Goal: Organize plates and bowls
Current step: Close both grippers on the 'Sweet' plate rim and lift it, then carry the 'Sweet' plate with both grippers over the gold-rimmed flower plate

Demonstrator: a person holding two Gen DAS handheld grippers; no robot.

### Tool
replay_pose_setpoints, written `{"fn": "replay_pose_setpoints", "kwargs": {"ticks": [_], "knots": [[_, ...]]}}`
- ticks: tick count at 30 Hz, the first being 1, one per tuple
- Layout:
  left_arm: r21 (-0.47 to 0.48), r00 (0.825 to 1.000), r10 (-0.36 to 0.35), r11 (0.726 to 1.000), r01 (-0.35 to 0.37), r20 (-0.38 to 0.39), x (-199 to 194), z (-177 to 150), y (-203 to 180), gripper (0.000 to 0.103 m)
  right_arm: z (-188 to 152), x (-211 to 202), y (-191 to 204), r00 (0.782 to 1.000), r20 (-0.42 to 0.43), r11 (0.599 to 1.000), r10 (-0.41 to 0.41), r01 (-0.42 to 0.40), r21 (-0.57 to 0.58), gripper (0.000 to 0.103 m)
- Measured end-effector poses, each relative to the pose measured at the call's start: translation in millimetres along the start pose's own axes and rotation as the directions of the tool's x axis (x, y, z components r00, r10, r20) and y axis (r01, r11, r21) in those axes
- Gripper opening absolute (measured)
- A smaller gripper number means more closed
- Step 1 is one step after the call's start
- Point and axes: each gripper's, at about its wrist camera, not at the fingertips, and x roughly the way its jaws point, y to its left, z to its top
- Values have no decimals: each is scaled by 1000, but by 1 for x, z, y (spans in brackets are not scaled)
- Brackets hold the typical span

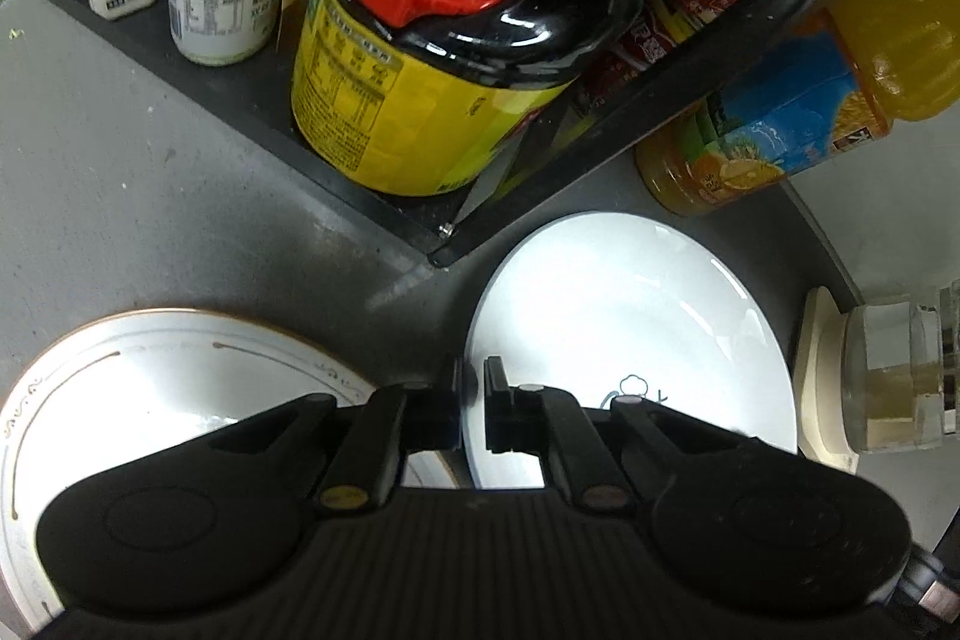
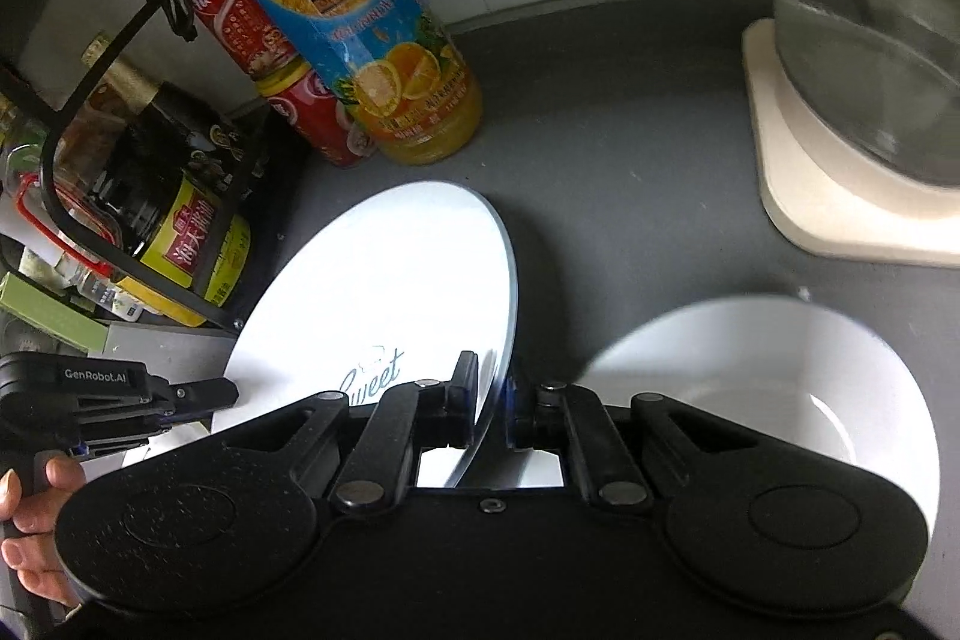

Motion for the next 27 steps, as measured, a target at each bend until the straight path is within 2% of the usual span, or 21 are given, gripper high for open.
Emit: {"fn": "replay_pose_setpoints", "kwargs": {"ticks": [8,17,22,27], "knots": [[37,999,-2,999,3,-33,11,3,-1,5,-11,-4,-6,1000,-11,998,-19,19,51,7],[76,999,-7,997,10,-34,23,9,-16,8,-12,-4,-6,999,-14,997,-43,44,59,7],[56,998,-19,998,22,-53,32,5,-13,11,-11,-5,-5,999,-19,997,-47,48,57,7],[37,997,-46,998,48,-56,31,6,-12,8,-12,-11,-7,999,-6,997,-54,54,52,8]]}}
